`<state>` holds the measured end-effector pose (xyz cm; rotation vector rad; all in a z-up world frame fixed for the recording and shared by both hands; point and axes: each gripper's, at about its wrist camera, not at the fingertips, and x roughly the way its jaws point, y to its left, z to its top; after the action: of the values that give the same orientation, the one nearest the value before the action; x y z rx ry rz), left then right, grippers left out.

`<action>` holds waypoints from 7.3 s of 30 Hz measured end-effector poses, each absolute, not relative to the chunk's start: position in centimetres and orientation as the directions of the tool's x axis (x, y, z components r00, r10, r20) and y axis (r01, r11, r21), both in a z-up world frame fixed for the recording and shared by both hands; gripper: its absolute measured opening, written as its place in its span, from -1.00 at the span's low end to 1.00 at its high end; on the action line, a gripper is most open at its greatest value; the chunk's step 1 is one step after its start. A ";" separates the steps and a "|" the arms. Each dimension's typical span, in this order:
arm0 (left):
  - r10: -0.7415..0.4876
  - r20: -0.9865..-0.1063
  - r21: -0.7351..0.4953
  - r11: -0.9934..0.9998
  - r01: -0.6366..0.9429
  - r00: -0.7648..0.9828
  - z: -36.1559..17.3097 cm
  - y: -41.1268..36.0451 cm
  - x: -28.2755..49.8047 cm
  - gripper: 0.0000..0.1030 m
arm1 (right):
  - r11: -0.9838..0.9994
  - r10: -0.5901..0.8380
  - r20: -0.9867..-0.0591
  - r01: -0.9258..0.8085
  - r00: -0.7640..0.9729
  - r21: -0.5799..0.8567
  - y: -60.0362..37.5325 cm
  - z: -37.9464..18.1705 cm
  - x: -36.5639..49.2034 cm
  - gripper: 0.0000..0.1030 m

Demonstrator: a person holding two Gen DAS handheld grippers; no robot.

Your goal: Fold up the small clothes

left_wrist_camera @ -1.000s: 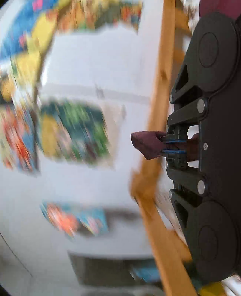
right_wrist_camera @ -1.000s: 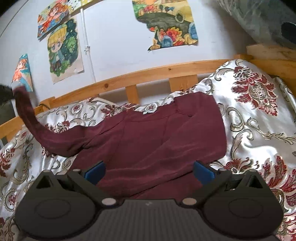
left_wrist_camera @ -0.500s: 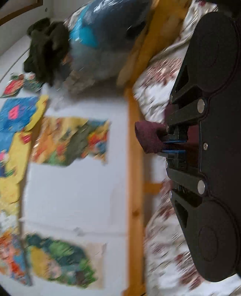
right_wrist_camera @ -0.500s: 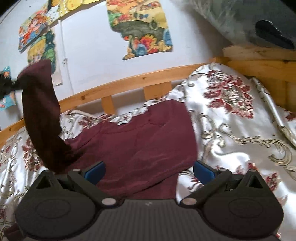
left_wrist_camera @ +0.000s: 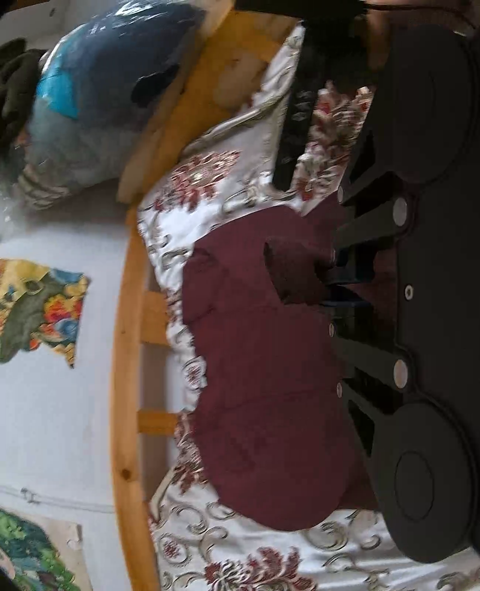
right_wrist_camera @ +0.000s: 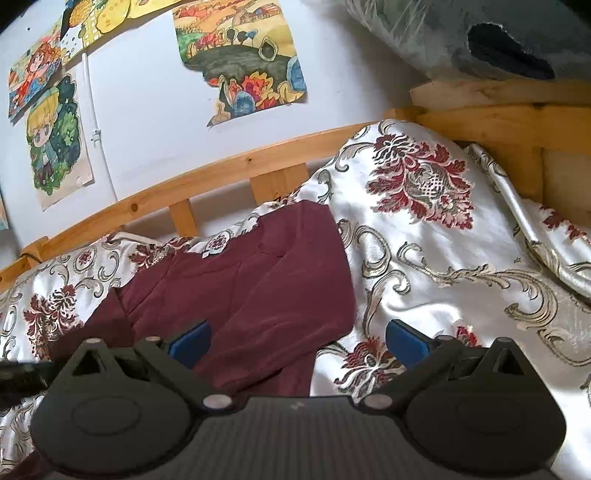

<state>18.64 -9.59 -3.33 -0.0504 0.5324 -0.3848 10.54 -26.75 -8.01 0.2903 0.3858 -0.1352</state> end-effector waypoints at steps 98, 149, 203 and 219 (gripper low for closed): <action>-0.095 -0.467 0.498 0.793 0.350 0.879 -2.5 3.4 2.5 -0.83 | 0.885 -0.213 -0.435 -0.017 0.875 -0.466 -12.5 -2.8 -7.4 -0.87; 0.095 -0.750 0.316 0.921 0.228 0.654 -5.3 0.2 32.9 -0.74 | 0.960 -0.200 -0.461 0.078 0.865 -0.270 -21.8 -11.6 15.7 -0.73; -0.188 -0.744 -0.052 0.973 0.224 0.641 -5.9 8.0 22.2 -0.93 | 0.994 -0.096 -0.553 0.109 0.828 -0.010 -24.9 -12.6 13.0 -0.84; -0.075 -0.683 -0.002 0.995 0.101 0.727 -6.5 8.3 19.8 -0.91 | 0.984 -0.149 -0.587 0.176 0.796 -0.012 -24.9 -11.7 11.0 -0.85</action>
<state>19.79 8.35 -6.46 0.0358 0.7513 -0.0969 11.02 -24.93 -11.72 0.0437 0.6270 -0.1744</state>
